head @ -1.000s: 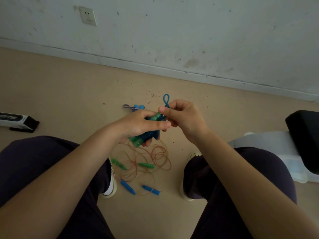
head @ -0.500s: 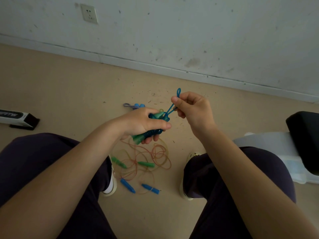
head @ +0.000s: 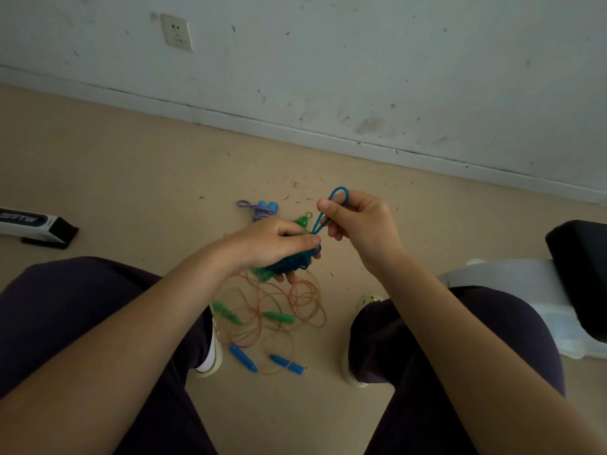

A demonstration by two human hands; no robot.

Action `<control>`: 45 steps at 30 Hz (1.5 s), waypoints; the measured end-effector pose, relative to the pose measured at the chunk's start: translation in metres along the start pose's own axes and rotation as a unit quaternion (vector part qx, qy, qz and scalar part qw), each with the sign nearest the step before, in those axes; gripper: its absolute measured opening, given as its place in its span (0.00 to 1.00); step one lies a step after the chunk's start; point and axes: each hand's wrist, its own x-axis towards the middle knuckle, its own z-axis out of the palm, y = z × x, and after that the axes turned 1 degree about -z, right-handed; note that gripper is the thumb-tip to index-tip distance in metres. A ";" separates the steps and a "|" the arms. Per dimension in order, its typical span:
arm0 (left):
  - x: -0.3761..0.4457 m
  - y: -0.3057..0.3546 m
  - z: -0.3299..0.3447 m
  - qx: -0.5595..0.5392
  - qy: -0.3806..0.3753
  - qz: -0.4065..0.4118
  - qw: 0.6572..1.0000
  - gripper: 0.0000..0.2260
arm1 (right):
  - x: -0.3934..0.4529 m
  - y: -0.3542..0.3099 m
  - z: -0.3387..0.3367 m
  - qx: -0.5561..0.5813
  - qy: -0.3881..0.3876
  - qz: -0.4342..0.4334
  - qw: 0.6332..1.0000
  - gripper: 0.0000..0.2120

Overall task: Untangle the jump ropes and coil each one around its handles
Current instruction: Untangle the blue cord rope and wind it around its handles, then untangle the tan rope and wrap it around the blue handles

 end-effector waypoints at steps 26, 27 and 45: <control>0.020 0.002 -0.027 -0.123 0.113 0.051 0.985 0.12 | 0.050 -0.009 -0.013 -0.010 0.060 -0.022 0.998 0.09; 0.026 0.002 -0.037 -0.144 0.132 0.052 0.979 0.13 | 0.062 -0.008 -0.013 -0.009 0.068 -0.020 0.997 0.07; 0.299 -0.230 -0.046 -0.066 0.303 -0.153 0.938 0.16 | 0.242 0.290 0.001 -0.042 0.101 0.255 0.961 0.09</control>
